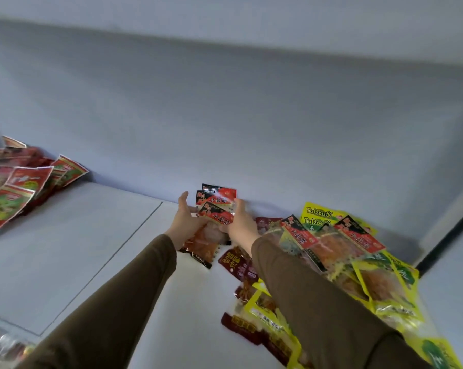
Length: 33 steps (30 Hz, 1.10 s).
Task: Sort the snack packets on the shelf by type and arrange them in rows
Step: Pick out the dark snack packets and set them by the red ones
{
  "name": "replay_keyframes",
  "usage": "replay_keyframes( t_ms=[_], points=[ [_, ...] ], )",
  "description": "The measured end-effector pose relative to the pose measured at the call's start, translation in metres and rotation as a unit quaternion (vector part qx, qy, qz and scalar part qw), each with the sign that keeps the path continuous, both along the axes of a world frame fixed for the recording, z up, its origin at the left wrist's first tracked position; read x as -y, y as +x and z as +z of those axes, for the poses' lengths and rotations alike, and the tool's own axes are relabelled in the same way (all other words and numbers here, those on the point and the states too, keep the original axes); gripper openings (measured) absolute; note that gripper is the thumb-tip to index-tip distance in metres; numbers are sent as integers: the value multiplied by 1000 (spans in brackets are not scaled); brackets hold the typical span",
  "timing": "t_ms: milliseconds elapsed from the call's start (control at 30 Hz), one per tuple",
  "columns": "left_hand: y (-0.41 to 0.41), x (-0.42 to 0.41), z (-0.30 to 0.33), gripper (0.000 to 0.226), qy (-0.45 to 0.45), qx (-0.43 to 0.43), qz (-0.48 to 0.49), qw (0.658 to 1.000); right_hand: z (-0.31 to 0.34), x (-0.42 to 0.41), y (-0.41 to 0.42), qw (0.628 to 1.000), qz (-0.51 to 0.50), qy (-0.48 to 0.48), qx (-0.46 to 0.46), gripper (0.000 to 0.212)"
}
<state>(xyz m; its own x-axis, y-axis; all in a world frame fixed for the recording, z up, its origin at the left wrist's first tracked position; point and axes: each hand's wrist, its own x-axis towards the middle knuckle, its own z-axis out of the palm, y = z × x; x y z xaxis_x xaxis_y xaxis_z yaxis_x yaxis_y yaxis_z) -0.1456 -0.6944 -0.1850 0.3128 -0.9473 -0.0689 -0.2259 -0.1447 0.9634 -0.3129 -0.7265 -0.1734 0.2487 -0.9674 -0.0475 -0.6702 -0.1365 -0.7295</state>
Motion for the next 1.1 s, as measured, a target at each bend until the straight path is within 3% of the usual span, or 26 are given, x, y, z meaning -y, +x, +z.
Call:
replay_keyframes(
  t_ms=[167,267,367,500,533,633,700,833,933,1000,1067,1100],
  points=[
    [6,-19,4,76,-23,-129,38,991,1,-4,0,965,-58,46,251,70],
    [8,-36,10,40,-29,-218,22,975,10,-17,-4,917,-67,123,373,53],
    [-3,-55,20,14,-38,-265,27,963,21,-41,-9,916,-33,142,373,32],
    [-21,-81,31,10,-51,-319,46,945,27,-77,-10,938,5,140,317,65],
    [-22,-88,33,6,-41,-310,26,949,26,-82,-13,944,0,127,304,61],
    [-26,-113,36,29,12,-263,-97,960,22,-96,-27,937,-8,119,328,31],
    [-35,-129,36,43,48,-247,-163,954,20,-106,-34,937,-20,116,328,38],
    [-61,-138,24,48,61,-312,-147,937,24,-121,-52,972,14,71,222,52],
    [-65,-138,15,51,77,-325,-111,936,36,-112,-86,991,-48,-116,51,59],
    [-64,-138,10,49,81,-320,-101,938,41,-99,-118,959,-153,-195,-137,66],
    [-66,-137,10,45,79,-329,-89,937,42,-88,-145,928,-209,-143,-272,99],
    [-67,-136,10,44,77,-330,-87,937,42,-83,-153,923,-220,-109,-296,113]
  ],
)
